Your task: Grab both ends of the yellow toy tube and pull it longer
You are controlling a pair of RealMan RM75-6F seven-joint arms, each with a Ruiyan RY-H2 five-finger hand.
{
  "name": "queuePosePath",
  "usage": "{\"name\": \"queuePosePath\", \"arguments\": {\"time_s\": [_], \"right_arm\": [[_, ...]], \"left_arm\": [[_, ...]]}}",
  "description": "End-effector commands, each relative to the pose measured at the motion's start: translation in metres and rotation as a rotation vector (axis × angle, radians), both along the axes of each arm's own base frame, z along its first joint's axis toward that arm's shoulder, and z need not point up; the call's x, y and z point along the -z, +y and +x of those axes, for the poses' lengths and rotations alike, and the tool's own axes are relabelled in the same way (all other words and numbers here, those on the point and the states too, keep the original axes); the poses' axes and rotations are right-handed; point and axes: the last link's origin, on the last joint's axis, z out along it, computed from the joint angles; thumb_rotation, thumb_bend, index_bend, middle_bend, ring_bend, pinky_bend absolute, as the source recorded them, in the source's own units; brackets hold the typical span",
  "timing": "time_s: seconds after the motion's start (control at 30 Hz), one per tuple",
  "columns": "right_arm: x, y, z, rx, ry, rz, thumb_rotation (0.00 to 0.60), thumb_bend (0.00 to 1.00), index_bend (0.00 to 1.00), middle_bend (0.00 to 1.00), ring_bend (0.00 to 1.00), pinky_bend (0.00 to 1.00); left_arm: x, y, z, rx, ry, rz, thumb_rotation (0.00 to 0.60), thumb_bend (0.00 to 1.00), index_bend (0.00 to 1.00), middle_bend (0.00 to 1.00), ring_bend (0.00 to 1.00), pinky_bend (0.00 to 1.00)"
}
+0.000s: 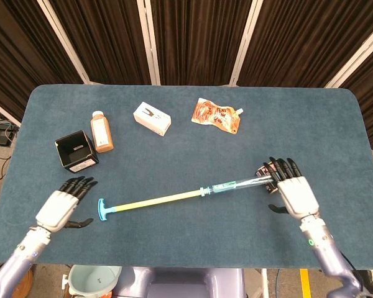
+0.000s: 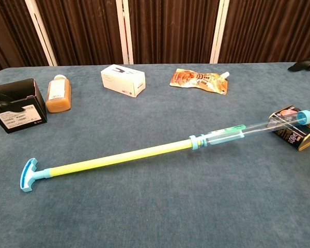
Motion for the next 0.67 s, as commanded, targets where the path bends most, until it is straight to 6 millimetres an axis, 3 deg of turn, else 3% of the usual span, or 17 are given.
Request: {"name": "queuePosePath", "arguments": {"time_s": [0.03, 0.17, 0.3, 0.67], "right_arm": [[-0.022, 0.034, -0.010, 0.010, 0.001, -0.131, 0.600, 0.00, 0.00, 0.00, 0.00, 0.00], [-0.033, 0.058, -0.030, 0.092, -0.007, -0.196, 0.600, 0.00, 0.00, 0.00, 0.00, 0.00], [-0.041, 0.076, -0.051, 0.163, -0.050, -0.215, 0.600, 0.00, 0.00, 0.00, 0.00, 0.00], [-0.051, 0.086, -0.052, 0.132, -0.110, -0.198, 0.600, 0.00, 0.00, 0.00, 0.00, 0.00]], "left_arm": [[-0.033, -0.015, -0.011, -0.066, 0.051, 0.171, 0.600, 0.19, 0.07, 0.04, 0.04, 0.11], [-0.051, -0.034, -0.023, -0.124, 0.023, 0.319, 0.600, 0.19, 0.07, 0.04, 0.02, 0.10], [-0.064, -0.045, -0.034, -0.131, -0.002, 0.352, 0.600, 0.18, 0.07, 0.03, 0.02, 0.10], [-0.077, -0.059, -0.033, -0.051, -0.053, 0.378, 0.600, 0.15, 0.06, 0.03, 0.01, 0.10]]}}
